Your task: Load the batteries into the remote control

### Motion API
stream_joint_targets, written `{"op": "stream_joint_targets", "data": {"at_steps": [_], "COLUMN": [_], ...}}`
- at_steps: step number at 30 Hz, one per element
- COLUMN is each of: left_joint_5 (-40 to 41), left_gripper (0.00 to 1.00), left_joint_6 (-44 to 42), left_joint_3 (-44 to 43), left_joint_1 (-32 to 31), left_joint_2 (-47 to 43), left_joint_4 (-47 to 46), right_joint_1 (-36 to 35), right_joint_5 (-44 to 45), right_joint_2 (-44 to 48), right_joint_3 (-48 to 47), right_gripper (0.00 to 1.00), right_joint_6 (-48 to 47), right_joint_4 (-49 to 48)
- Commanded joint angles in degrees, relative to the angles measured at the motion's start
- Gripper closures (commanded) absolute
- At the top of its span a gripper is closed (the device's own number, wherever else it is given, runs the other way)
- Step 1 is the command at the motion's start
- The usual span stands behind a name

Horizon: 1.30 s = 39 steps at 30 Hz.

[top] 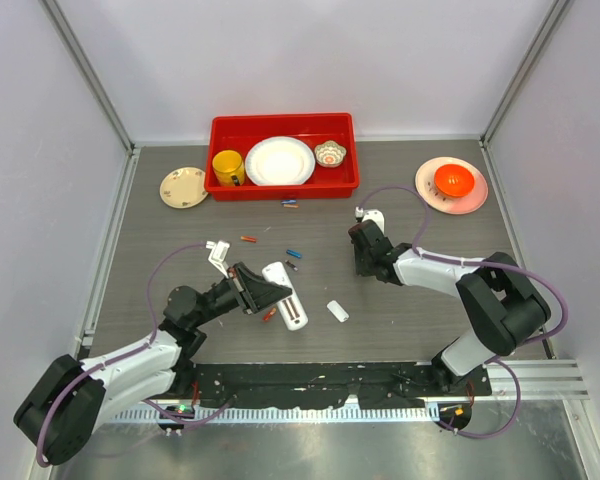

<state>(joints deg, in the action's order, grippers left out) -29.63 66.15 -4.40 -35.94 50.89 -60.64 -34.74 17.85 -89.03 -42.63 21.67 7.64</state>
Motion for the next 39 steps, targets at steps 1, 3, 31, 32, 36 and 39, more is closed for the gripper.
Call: {"op": "stream_joint_targets", "data": {"at_steps": [1, 3, 31, 32, 36, 39], "left_joint_5": [-0.61, -0.96, -0.61, -0.69, -0.7, -0.61], "left_gripper": [1.0, 1.0, 1.0, 1.0, 1.0, 1.0], "left_joint_6": [0.56, 0.47, 0.12, 0.12, 0.12, 0.03], "left_joint_3": [-2.19, -2.28, -1.57, -1.57, -1.57, -1.57], "left_joint_1": [0.0, 0.0, 0.0, 0.0, 0.0, 0.0], "left_joint_2": [-0.09, -0.01, 1.84, 1.93, 1.67, 1.58], "left_joint_4": [-4.31, -4.31, -5.63, -5.63, -5.54, -5.45], "right_joint_1": [0.02, 0.02, -8.06, -8.15, -8.15, -8.15], "right_joint_5": [-0.62, -1.23, -7.39, -7.3, -6.86, -6.68], "right_joint_2": [0.0, 0.44, -4.92, -5.09, -5.45, -5.62], "right_joint_3": [0.18, 0.18, -10.19, -10.28, -10.72, -11.42], "right_gripper": [0.84, 0.88, 0.8, 0.76, 0.62, 0.59], "right_joint_6": [0.74, 0.74, -6.91, -6.73, -6.38, -6.11], "right_joint_4": [-1.49, -1.31, 12.92, 13.01, 13.89, 15.21]}}
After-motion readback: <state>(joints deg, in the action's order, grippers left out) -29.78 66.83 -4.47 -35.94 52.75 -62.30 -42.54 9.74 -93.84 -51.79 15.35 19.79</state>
